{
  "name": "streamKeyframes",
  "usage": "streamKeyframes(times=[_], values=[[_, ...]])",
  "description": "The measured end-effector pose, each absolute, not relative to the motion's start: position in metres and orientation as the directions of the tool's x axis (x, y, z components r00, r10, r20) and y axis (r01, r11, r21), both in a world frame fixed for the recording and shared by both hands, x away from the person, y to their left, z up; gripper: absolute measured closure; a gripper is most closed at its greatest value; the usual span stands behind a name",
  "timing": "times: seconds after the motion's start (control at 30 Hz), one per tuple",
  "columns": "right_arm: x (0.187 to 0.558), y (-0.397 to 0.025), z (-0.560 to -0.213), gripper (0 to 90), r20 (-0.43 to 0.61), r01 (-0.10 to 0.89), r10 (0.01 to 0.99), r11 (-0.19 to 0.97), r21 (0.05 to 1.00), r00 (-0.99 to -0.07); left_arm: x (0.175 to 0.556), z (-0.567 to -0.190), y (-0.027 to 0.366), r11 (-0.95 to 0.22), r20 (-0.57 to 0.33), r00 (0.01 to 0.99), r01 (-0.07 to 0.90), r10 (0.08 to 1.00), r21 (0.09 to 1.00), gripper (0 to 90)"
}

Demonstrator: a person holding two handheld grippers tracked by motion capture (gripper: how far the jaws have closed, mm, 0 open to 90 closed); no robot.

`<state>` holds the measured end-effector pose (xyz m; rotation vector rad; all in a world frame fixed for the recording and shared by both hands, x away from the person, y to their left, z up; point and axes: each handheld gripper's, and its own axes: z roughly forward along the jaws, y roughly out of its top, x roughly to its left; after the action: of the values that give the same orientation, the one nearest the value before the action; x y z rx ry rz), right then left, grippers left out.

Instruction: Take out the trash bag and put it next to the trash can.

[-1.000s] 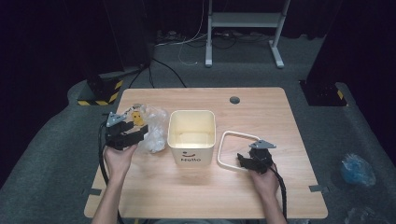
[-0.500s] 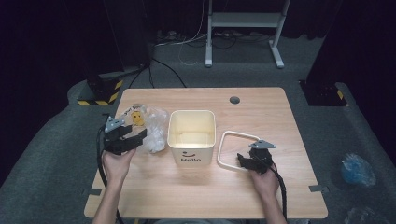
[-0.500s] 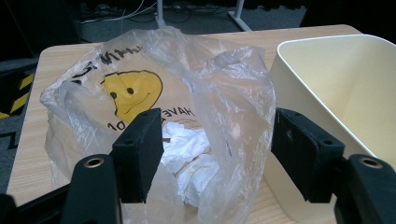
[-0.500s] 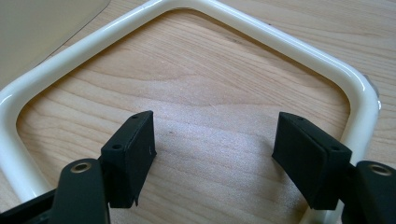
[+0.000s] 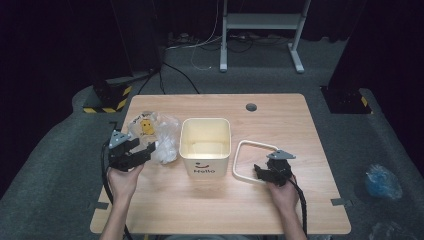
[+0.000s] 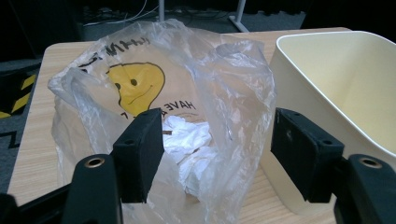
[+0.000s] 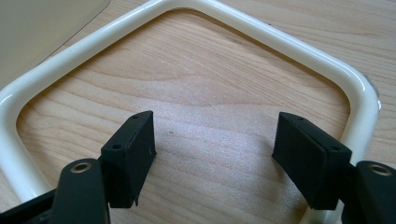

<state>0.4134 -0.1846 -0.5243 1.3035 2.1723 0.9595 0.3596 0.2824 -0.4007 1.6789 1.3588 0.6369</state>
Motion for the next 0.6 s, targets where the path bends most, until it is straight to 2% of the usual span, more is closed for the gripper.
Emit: streamKeyframes(times=[0.6], values=[[0.413, -0.185, -0.524, 29.4, -0.011, 0.588, 0.885, 0.319, 0.743, -0.465, 0.344, -0.418, 0.284, -0.016, -0.149, 0.283, 0.509, 0.947, 0.861, 32.8]])
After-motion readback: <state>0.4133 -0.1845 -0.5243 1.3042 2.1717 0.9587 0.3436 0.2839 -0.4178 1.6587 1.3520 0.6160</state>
